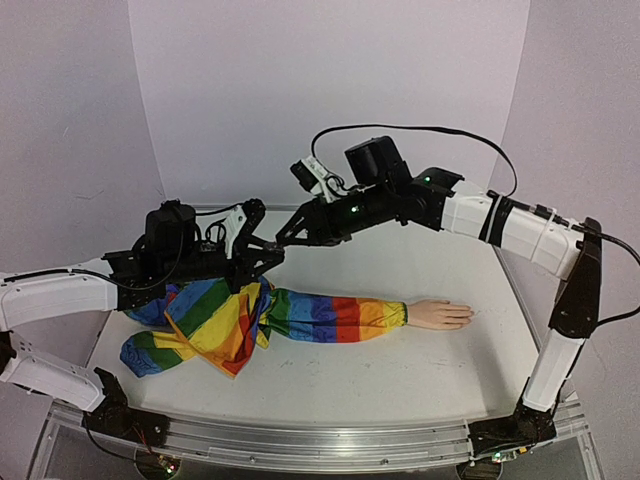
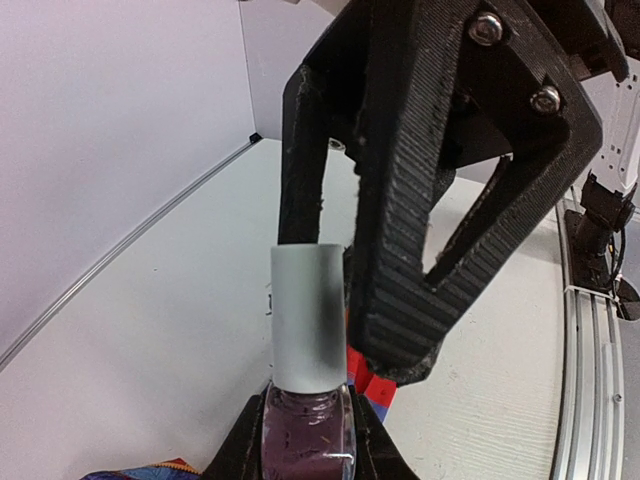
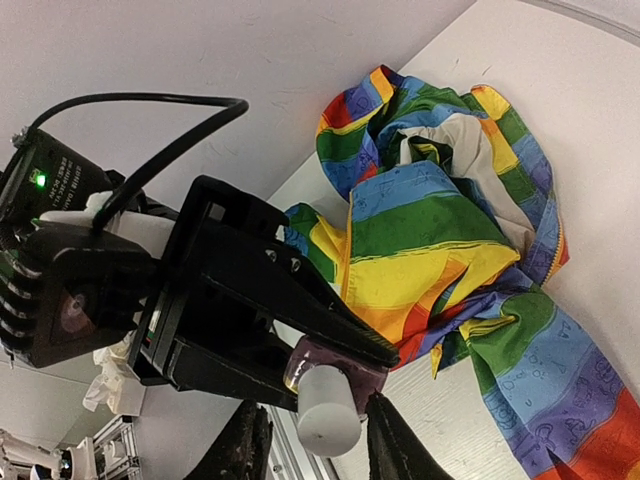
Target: Paint the nails
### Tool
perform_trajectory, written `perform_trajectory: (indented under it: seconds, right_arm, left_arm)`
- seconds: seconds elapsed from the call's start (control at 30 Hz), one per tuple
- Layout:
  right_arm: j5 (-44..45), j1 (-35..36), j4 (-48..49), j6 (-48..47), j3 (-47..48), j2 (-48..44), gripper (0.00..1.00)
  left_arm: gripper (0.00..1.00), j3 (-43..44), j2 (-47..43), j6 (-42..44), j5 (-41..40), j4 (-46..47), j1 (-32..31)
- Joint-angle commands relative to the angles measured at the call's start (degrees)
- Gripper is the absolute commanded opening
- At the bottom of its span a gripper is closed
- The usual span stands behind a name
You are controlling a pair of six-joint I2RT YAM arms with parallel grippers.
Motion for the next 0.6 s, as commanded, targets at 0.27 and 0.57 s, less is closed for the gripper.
perform_trajectory:
  seconds: [0.27, 0.57]
  right_arm:
    - [-4.4, -0.8, 3.0, -0.1, 1.7, 1.5, 0.30]
    - [-4.7, -0.9, 3.6, 0.1, 1.6, 1.3, 0.29]
  left_arm:
    - [0.00, 0.4, -0.6, 0.2, 1.5, 3.1, -0.2]
    - [0.00, 0.3, -0.6, 0.0, 2.0, 3.0, -0.2]
